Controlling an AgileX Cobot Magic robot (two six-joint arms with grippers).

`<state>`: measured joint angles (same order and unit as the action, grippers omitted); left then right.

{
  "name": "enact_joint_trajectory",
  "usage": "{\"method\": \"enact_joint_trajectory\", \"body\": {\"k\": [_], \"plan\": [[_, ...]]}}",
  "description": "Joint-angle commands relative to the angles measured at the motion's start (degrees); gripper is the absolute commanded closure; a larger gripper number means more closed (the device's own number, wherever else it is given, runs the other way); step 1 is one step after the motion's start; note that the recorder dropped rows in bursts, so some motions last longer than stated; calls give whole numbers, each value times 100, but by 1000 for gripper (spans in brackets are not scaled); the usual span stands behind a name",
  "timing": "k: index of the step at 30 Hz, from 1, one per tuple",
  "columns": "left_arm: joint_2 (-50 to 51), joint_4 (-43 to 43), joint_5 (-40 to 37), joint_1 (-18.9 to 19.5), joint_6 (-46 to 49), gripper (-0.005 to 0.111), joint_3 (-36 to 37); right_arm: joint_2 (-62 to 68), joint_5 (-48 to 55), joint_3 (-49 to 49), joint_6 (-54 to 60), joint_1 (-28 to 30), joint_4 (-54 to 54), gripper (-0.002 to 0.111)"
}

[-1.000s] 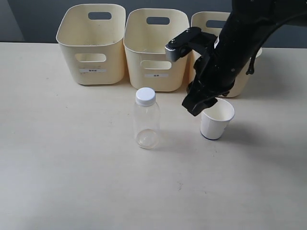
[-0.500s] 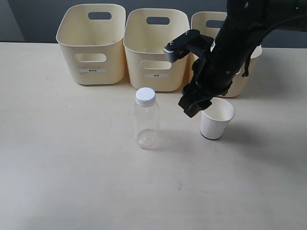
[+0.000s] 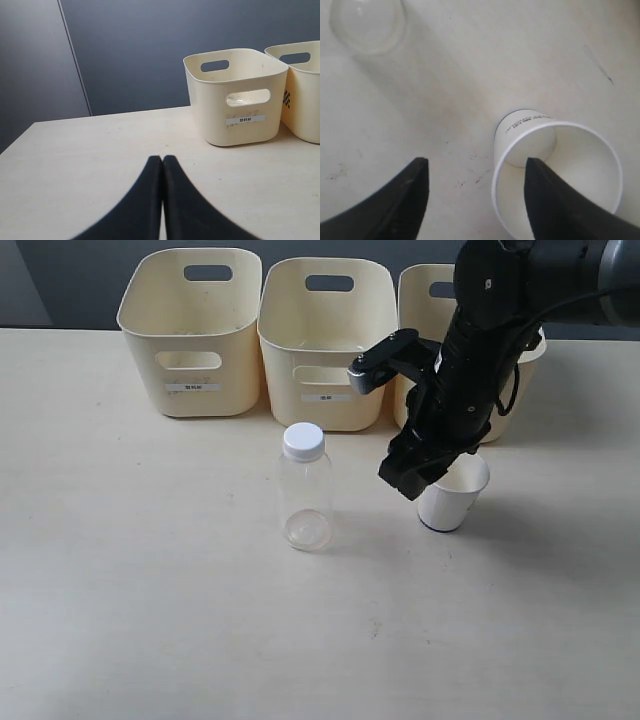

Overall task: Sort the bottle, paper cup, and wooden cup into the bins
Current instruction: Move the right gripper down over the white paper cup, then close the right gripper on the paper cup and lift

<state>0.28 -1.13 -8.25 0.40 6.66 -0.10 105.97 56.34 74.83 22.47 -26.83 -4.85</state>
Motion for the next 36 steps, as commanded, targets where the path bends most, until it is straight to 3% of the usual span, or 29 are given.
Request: {"method": "enact_joint_trajectory", "body": {"k": [1,15,17,21,29,36], "plan": [[-28,-5,52,3,-10,107,10,33,2,37,-19,4,31,53],[-28,-5,52,3,-10,107,10,397,-58,37,-60,4,52,54],[-28,-5,52,3,-10,107,10,397,-58,37,-60,4,52,65],[-28,-5,52,3,-10,107,10,397,-20,37,2,4,52,109],[-28,-5,52,3,-10,107,10,373,188,37,2,-24,398,109],[-28,-5,52,3,-12,107,10,-382,-364,37,2,-63,547,109]]}}
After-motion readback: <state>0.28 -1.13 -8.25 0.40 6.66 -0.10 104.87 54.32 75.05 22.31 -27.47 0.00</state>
